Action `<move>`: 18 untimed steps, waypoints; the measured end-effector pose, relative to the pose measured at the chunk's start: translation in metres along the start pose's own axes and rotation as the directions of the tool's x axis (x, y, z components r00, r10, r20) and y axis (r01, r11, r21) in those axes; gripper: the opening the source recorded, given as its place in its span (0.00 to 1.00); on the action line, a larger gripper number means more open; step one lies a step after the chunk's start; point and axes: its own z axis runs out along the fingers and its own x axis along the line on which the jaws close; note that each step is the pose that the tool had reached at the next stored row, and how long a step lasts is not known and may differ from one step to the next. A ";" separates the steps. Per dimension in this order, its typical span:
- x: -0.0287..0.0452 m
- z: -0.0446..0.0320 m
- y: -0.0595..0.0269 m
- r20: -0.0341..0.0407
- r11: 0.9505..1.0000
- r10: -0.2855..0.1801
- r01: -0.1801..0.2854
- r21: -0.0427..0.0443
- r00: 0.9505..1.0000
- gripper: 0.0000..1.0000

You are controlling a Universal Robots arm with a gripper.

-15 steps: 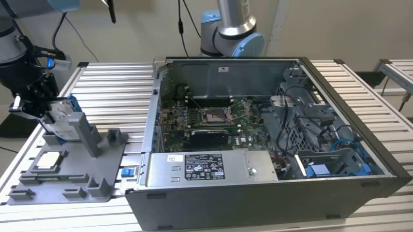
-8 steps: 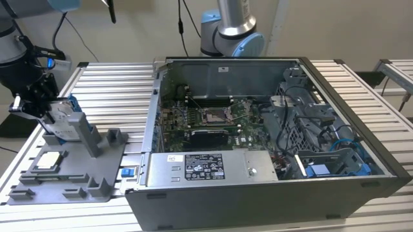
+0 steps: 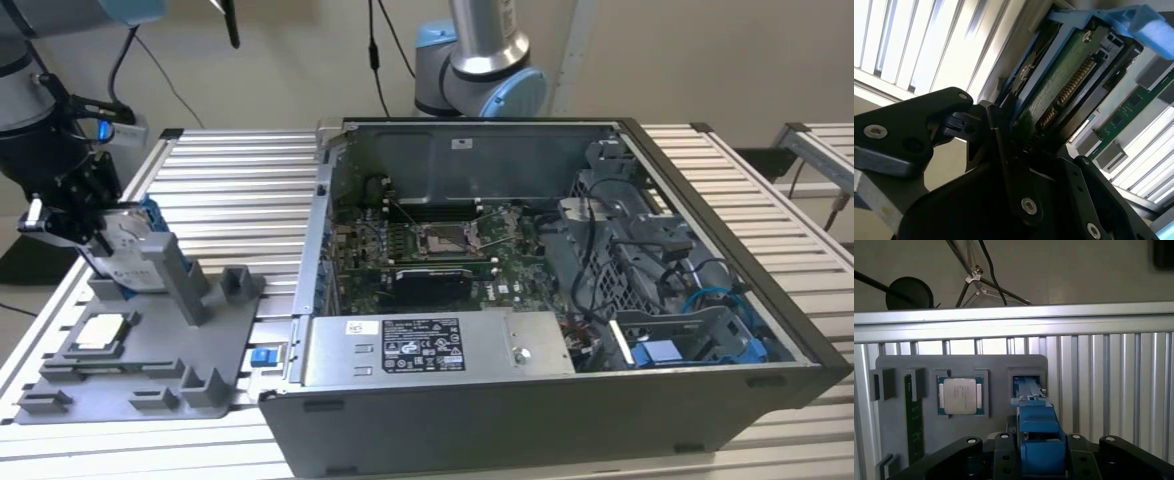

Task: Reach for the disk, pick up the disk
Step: 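Pick up the disk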

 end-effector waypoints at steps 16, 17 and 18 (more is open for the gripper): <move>-0.0001 -0.0014 0.0000 0.000 1.000 0.000 0.000 0.000 1.000 0.00; -0.0001 -0.0021 0.0000 0.000 1.000 0.000 0.000 0.000 1.000 0.00; -0.0001 -0.0029 -0.0001 0.000 1.000 0.000 0.000 0.000 1.000 0.00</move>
